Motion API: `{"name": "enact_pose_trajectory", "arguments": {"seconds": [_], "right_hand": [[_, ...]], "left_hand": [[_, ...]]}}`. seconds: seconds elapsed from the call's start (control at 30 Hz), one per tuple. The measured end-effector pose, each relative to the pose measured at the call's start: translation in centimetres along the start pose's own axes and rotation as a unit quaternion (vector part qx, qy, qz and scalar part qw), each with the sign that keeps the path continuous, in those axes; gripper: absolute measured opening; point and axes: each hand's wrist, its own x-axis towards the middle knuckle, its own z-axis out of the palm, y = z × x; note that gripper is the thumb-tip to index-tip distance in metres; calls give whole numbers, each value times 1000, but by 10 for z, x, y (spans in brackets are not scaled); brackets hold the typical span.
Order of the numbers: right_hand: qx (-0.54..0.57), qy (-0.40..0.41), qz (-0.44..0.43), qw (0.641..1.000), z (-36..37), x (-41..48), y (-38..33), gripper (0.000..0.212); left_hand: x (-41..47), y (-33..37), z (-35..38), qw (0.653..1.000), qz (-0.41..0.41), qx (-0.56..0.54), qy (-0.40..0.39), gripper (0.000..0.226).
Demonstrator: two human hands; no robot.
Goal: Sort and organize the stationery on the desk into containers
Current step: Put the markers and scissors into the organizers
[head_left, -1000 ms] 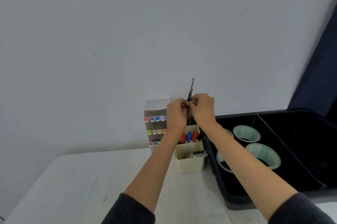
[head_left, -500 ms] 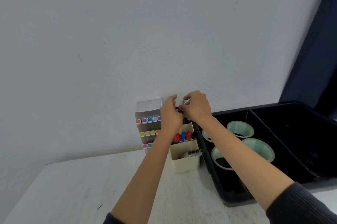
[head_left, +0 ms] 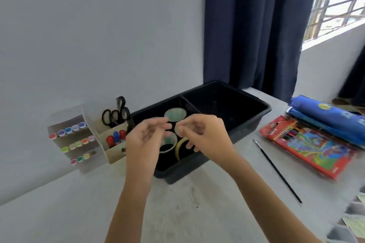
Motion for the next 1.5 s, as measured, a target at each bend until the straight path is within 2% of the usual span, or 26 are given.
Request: {"name": "enact_pose_trajectory", "arguments": {"seconds": [0.07,0.13,0.23,0.37,0.43,0.53,0.6,0.7,0.77,0.87,0.93,1.1,1.33,1.5], "right_hand": [[-13,56,71,996,-25,-22,40,7],[-82,143,128,978,-51,-40,84,8],[-255,233,196,918,-85,-61,136,16],[-344,207,270,875,-104,-77,165,21],[-364,196,273,869,-103,-78,169,22],[-333,201,256,885,-99,-78,166,14],[-303,166,243,906,-90,-78,156,10],[-227,58,230,944,-66,-81,129,10],[-209,-52,213,953,-44,-81,110,19],[-217,-206,169,939,-11,-77,81,31],[-181,-278,150,931,8,-72,64,23],[-101,-391,141,904,56,-58,16,18],[19,-339,88,936,87,-13,-39,14],[126,-197,64,970,106,45,-70,16]], "left_hand": [[-21,-13,24,999,-35,-10,-29,20],[-37,-25,45,996,-69,-23,-46,22],[-58,-34,71,990,-112,-32,-84,21],[-76,-41,90,984,-131,-19,-119,20],[-79,-41,92,983,-132,-12,-124,19],[-80,-41,90,984,-134,-7,-114,20],[-80,-40,83,987,-132,-13,-92,21],[-77,-36,71,991,-123,-22,-54,21],[-75,-32,59,994,-107,-25,-15,21],[-69,-27,35,996,-75,-27,48,22],[-64,-27,15,995,-50,-11,87,23],[-56,-24,-41,979,-3,-8,206,22],[-30,-14,-100,939,46,-5,340,27],[6,-27,-137,931,14,-16,365,25]]}}
